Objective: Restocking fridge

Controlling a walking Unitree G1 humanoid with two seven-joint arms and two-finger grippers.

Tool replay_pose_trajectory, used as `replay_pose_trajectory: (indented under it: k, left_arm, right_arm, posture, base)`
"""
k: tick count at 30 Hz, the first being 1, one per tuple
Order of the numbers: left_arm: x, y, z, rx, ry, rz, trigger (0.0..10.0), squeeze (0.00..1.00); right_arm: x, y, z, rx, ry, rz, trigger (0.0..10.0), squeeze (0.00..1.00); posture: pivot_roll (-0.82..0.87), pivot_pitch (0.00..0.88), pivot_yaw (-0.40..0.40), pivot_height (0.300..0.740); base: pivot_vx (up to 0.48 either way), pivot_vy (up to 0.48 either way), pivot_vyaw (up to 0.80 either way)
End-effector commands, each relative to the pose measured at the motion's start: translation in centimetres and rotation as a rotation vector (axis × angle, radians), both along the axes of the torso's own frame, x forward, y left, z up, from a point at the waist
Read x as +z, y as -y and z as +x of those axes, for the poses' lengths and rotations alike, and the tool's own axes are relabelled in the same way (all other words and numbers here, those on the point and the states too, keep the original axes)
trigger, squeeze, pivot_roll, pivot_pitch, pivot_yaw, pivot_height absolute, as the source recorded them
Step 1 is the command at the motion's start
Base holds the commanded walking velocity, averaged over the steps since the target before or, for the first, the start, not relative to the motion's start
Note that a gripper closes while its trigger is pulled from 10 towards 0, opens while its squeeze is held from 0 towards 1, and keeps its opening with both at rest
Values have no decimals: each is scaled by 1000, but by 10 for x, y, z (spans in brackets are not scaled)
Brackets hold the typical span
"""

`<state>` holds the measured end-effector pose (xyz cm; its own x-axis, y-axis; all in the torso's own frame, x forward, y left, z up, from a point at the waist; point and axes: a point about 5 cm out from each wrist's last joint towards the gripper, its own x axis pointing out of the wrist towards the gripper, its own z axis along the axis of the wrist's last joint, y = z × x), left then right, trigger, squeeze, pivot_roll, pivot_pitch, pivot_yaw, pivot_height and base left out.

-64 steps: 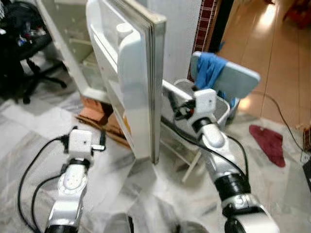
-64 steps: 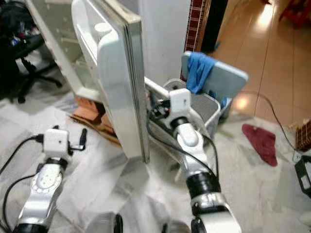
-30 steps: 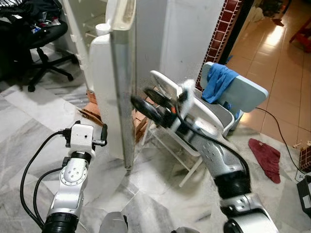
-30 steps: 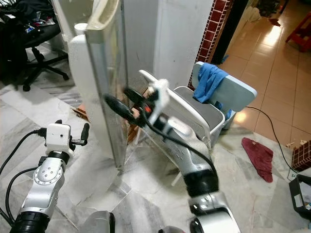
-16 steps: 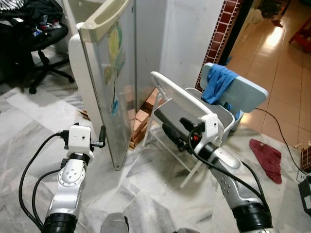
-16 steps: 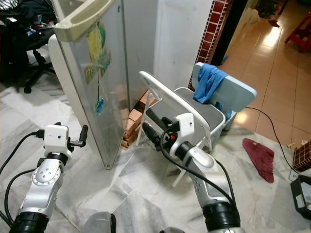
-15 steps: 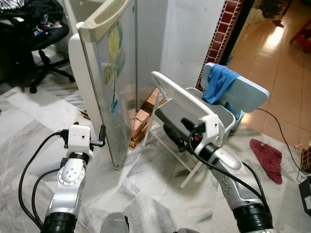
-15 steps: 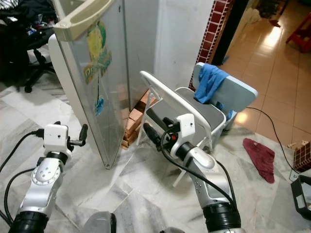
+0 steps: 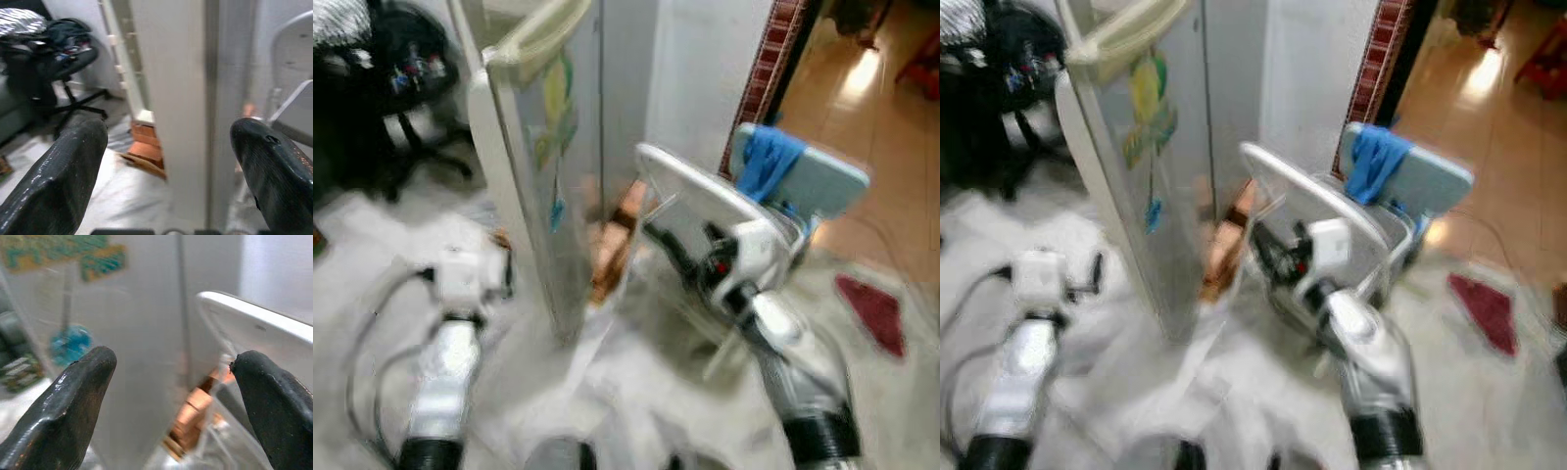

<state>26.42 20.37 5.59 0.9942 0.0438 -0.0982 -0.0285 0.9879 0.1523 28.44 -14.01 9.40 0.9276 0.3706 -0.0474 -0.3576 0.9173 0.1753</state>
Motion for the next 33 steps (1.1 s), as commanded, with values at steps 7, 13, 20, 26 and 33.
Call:
replay_pose_trajectory:
  k: [7, 13, 20, 26, 33]
  left_arm:
    - [7, -11, 5, 21, 30, 25, 10000, 0]
    - [10, -11, 5, 2, 50, 27, 10000, 0]
    - [8, -7, 3, -5, 47, 4, 10000, 0]
    - [8, -1, 6, -12, 59, -14, 10000, 0]
    - [9, 2, 8, -19, 58, -8, 10000, 0]
  right_arm:
    - [13, -7, 17, -57, 62, -34, 10000, 0]
    - [16, -9, 20, -65, 80, -43, 10000, 0]
    - [19, -15, 27, -119, 99, -53, 10000, 0]
    - [35, -45, 47, -103, 123, -23, 10000, 0]
    - [67, -89, 63, 14, 168, 77, 10000, 0]
  posture:
    - [-10, 0, -10, 740]
    - [-7, 0, -19, 740]
    - [-8, 0, -22, 740]
    - [-12, 0, -15, 740]
    - [-1, 0, -18, 740]
  base:
    - [0, 475, 0]
    - [226, 331, 0]
    - [441, 0, 0]
    - [74, 0, 0]
    - [0, 0, 0]
